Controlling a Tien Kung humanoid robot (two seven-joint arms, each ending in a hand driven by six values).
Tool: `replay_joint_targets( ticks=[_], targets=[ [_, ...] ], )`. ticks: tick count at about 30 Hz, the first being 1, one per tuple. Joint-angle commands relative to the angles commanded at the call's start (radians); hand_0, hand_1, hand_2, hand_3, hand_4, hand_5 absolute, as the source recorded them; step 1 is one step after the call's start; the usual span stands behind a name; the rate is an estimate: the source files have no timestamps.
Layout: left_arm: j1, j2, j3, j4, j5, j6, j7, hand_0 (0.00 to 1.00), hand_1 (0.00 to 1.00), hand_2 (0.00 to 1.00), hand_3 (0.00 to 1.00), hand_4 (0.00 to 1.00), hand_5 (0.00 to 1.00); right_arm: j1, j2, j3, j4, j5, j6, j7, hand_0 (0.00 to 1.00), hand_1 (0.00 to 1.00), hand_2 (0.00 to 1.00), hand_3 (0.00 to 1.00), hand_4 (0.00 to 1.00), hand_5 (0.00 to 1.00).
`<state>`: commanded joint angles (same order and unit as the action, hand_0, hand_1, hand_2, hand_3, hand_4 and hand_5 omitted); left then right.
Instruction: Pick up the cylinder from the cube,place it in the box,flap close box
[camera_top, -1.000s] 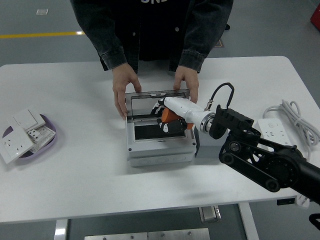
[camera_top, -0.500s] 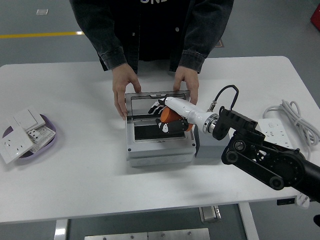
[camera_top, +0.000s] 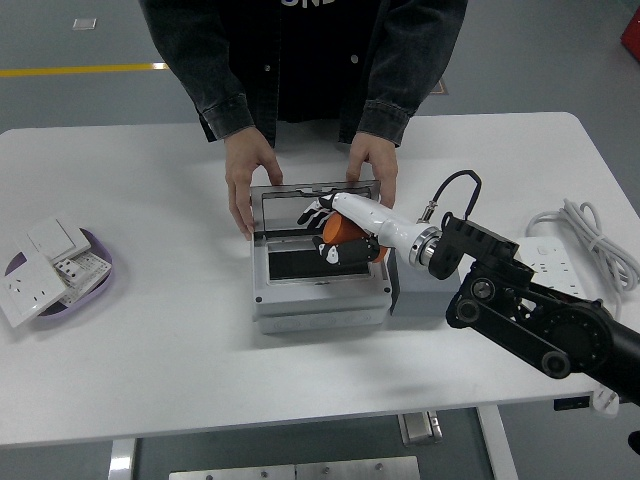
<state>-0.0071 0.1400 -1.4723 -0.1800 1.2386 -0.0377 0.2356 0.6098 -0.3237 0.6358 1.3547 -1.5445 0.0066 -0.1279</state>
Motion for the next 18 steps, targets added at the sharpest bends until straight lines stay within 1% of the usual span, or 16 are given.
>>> replay_joint_targets(
  ticks=[2, 3, 18],
  targets=[
    [-0.001, 0.0, 0.0, 0.0, 0.0, 0.0, 0.0, 0.63, 0.658, 0.587, 0.664, 0.723, 0.394, -0.004, 0.0, 0.0, -0.001, 0.007, -0.001, 0.002, 0.683, 0.676, 0.704, 0.72, 0.435, 0.086],
    [-0.001, 0.0, 0.0, 0.0, 0.001, 0.0, 0.0, 0.63, 0.658, 0.588, 0.664, 0.722, 0.395, -0.005, 0.0, 0.001, -0.001, 0.011, -0.001, 0.003, 0.69, 0.679, 0.706, 0.722, 0.501, 0.11],
    [-0.009, 0.005, -0.002, 0.0, 0.007, -0.001, 0.004, 0.63, 0.658, 0.587, 0.662, 0.714, 0.39, -0.054, 0.021, 0.031, -0.005, 0.059, -0.021, 0.027, 0.693, 0.679, 0.711, 0.726, 0.526, 0.136]
  ],
)
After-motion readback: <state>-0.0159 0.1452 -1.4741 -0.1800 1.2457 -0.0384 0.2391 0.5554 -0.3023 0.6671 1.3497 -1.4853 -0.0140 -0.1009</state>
